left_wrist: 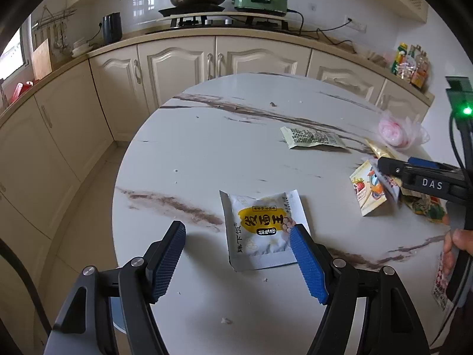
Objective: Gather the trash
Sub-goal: 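Open the left tool over the white packet while the right tool grasps the gold packet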
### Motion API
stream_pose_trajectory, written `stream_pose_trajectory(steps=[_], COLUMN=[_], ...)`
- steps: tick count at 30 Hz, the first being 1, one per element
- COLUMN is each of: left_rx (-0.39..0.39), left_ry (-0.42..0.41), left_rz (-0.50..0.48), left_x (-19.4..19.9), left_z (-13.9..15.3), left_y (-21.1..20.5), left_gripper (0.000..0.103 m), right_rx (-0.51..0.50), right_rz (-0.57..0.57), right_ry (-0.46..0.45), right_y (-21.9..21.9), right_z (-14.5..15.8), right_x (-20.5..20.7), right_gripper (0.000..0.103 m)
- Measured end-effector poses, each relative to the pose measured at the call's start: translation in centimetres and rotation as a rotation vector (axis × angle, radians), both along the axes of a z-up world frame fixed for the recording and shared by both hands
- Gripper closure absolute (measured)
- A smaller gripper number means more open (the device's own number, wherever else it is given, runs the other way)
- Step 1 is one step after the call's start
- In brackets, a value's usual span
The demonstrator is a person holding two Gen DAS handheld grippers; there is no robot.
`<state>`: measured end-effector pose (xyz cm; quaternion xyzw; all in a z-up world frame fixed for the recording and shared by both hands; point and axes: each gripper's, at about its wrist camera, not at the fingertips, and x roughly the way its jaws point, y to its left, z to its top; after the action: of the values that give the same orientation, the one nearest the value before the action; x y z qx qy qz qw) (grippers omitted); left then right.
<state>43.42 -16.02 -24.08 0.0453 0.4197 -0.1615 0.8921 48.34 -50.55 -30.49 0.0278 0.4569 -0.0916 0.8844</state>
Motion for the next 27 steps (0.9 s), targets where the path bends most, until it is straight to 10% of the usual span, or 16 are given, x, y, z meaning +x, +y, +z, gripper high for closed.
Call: stream_pose_trajectory(steps=[5,9,27], left_rx=[-0.003,-0.010,-0.010], left_ry=[-0.001,0.002,0.024], left_rz=[-0.013,-0.016,-0.039], left_x=[0.3,0.4,0.2], left_z=[-0.1,-0.2,0.0], left_y=[0.4,0.8,-0.9], left_gripper=[0.033,0.033,0.026], right_rx=[0.044,0.061,0.148], right_rz=[0.018,0.070,0.101], right_ry=[0.008,-0.010,-0.110], right_y=[-0.4,-0.1,-0.3], right_z=[-0.8,-0.5,1.5], right_x=[0.3,0.0,-2.0], right_gripper=[0.017,0.046,0.053])
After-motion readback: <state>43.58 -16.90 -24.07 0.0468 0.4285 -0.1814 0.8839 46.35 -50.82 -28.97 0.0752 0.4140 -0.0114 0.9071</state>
